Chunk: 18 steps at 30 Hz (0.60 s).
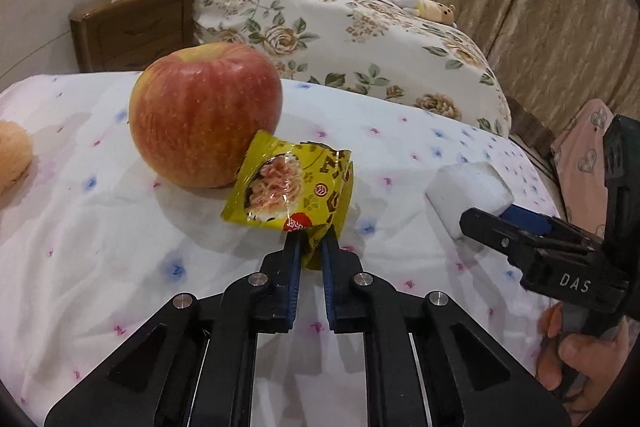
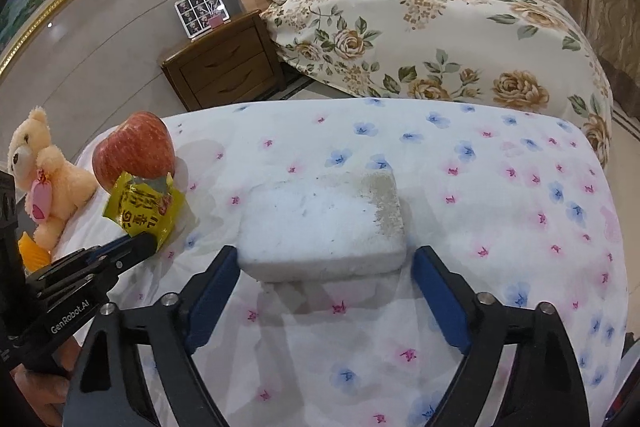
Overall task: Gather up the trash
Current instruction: 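Grasp the yellow snack packet with the left gripper while the right grasps the white foam block, then carry the yellow packet and white foam block over the trash bin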
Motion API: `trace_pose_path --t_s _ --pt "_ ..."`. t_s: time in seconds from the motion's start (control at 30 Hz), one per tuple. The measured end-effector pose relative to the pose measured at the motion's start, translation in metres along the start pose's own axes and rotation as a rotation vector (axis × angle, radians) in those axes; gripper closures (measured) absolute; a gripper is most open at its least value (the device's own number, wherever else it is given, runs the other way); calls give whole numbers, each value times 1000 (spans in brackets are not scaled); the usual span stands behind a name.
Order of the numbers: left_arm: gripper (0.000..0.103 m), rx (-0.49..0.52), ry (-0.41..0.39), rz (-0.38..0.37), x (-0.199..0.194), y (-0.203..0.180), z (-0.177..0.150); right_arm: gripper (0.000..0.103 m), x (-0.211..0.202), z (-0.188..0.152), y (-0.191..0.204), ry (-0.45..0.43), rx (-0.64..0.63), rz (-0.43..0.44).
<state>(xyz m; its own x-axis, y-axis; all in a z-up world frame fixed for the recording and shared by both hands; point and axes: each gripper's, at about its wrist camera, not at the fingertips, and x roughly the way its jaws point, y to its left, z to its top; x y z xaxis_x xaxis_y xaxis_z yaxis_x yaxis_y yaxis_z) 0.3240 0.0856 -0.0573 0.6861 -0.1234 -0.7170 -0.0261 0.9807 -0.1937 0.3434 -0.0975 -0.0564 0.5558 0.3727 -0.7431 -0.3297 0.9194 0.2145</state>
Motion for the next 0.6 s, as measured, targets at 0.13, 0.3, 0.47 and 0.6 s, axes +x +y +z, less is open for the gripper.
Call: trace_pose_path --t_s 0.13,0.3,0.47,0.6 --pt "98 7 -11 -11 -4 -3 -2 26 -6 -5 1 -6 5 9" --pt "98 6 -14 -27 -13 -8 -11 26 -22 -17 -6 -20 45 29" --pt "98 5 -11 -46 -26 -17 -26 26 -41 -32 -16 -32 88 34" --pt "98 3 1 -71 -35 -28 -40 26 -57 -43 -25 -41 125 33"
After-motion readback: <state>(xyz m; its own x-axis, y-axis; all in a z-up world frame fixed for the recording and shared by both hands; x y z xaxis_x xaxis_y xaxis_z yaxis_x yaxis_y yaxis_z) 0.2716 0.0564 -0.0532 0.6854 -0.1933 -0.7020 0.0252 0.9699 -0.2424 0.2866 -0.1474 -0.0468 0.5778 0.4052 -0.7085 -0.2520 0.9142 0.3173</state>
